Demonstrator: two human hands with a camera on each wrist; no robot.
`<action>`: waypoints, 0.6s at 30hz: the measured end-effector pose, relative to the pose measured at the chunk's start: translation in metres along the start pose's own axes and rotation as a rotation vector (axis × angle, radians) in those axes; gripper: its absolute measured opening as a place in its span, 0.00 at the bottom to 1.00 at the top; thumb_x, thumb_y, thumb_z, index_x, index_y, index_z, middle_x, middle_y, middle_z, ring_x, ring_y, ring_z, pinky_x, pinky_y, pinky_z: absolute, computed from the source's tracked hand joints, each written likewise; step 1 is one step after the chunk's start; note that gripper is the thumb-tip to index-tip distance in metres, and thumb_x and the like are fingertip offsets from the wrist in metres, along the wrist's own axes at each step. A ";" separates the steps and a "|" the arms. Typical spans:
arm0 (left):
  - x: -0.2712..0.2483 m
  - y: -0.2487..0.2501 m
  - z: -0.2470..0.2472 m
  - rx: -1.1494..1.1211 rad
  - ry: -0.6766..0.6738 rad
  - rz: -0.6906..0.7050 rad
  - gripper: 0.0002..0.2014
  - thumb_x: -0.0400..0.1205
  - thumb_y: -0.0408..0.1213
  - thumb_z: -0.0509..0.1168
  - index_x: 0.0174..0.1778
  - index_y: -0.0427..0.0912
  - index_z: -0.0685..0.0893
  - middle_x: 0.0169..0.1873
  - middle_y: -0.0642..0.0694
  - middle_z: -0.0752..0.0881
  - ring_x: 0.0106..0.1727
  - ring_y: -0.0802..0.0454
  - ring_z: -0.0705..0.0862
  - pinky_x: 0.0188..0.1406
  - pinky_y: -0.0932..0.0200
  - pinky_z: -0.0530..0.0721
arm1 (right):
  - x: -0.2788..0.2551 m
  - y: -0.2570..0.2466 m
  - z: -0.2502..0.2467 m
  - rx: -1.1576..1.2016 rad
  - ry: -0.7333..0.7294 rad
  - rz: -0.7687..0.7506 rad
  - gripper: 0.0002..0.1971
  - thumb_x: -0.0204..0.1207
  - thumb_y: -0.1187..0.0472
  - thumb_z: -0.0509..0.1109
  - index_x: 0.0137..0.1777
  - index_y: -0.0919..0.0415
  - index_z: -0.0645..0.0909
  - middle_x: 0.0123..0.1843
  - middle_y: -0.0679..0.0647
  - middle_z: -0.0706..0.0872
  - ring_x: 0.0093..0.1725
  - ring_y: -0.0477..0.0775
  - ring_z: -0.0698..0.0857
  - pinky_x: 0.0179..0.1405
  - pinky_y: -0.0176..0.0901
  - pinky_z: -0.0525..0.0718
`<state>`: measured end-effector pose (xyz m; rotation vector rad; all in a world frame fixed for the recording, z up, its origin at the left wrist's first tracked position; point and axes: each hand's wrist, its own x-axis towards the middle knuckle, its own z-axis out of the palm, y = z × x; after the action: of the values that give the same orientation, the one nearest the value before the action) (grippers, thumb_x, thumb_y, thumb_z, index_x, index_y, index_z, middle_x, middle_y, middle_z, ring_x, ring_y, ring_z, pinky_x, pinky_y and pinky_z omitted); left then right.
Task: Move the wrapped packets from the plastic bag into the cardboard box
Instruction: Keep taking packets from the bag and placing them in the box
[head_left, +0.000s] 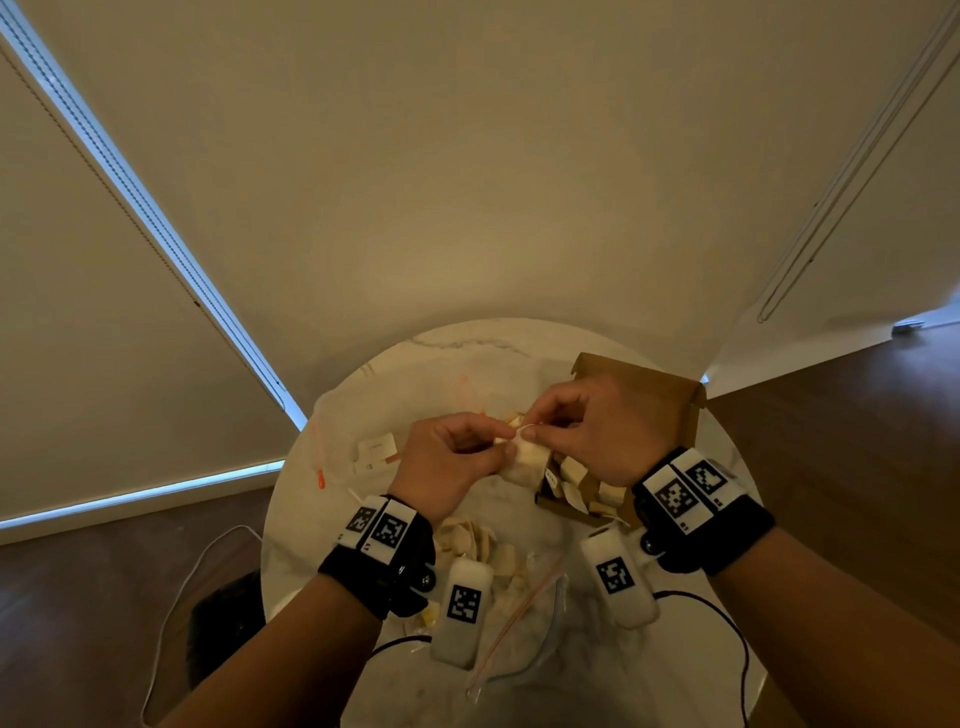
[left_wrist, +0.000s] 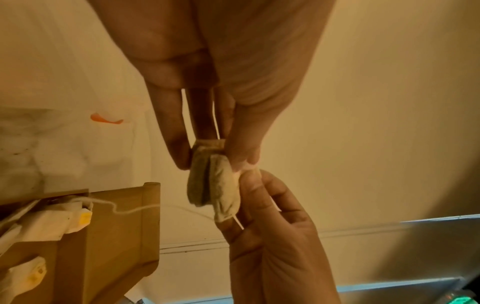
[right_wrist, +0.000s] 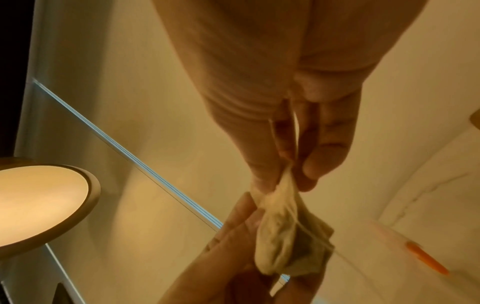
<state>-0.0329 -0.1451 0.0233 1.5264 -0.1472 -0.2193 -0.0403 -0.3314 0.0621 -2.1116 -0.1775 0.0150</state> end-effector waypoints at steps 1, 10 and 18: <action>0.002 -0.001 0.002 0.006 0.009 0.004 0.10 0.71 0.20 0.76 0.39 0.41 0.89 0.33 0.42 0.90 0.35 0.50 0.87 0.38 0.57 0.87 | 0.000 0.002 0.001 0.026 0.012 0.005 0.04 0.70 0.63 0.79 0.43 0.57 0.88 0.38 0.53 0.89 0.37 0.52 0.87 0.38 0.44 0.88; 0.024 -0.015 0.022 0.086 -0.039 -0.113 0.14 0.72 0.22 0.76 0.46 0.41 0.82 0.35 0.41 0.88 0.39 0.47 0.87 0.43 0.49 0.88 | 0.001 0.031 -0.017 -0.116 -0.106 0.056 0.07 0.71 0.62 0.78 0.46 0.50 0.88 0.41 0.48 0.91 0.41 0.47 0.89 0.45 0.48 0.89; 0.031 -0.038 0.016 0.209 0.006 -0.170 0.06 0.76 0.33 0.75 0.47 0.41 0.87 0.48 0.46 0.90 0.49 0.52 0.89 0.55 0.49 0.88 | 0.007 0.090 -0.027 -0.248 -0.067 0.310 0.06 0.74 0.64 0.75 0.45 0.51 0.84 0.44 0.48 0.86 0.47 0.50 0.85 0.45 0.35 0.81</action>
<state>-0.0079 -0.1693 -0.0157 1.7495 -0.0354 -0.3430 -0.0208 -0.3998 0.0000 -2.3687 0.1160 0.2593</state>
